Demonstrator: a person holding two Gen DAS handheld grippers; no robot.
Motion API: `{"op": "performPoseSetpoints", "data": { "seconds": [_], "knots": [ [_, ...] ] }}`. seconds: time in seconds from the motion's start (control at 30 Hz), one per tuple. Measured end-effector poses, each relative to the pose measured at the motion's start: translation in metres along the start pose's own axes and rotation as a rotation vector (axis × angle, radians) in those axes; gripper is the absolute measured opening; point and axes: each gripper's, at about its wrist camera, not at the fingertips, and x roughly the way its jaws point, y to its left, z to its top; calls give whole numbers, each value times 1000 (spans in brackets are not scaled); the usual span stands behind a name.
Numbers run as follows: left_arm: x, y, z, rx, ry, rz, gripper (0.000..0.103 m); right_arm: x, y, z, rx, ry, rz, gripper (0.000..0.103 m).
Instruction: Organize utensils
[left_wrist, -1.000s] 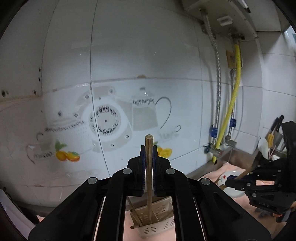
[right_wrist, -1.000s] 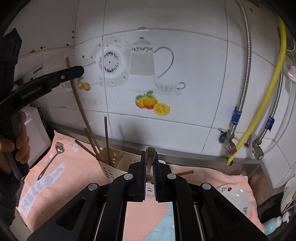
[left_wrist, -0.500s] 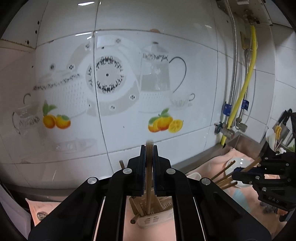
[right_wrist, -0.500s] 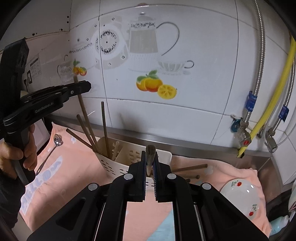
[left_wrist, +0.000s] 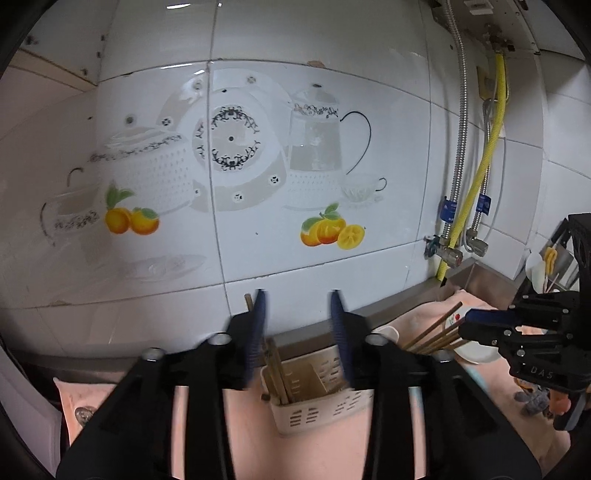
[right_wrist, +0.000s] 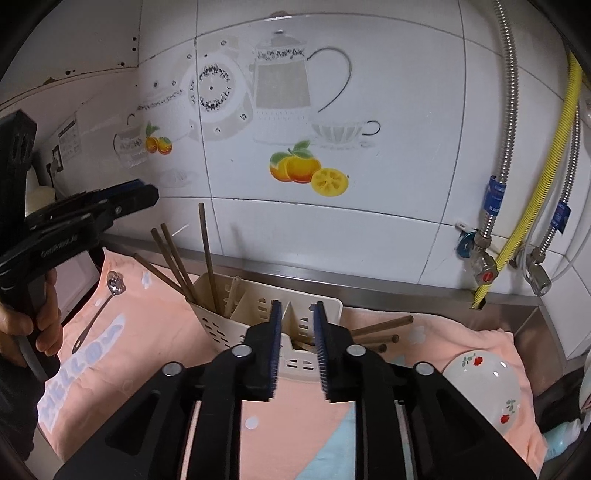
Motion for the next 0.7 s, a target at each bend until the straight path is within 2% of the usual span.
{"op": "performPoseSetpoints", "data": {
  "seconds": [0.1, 0.5, 0.7],
  "knots": [
    [-11, 2, -8, -5, -2, -2, 45, -8, 5, -6, -4, -13, -5, 26],
    [-58, 9, -49, -33, -26, 37, 88, -29, 30, -40, -1, -43, -11, 50],
    [-80, 8, -70, -25, -38, 61, 98, -33, 44, -64, -2, -35, -14, 61]
  ]
}}
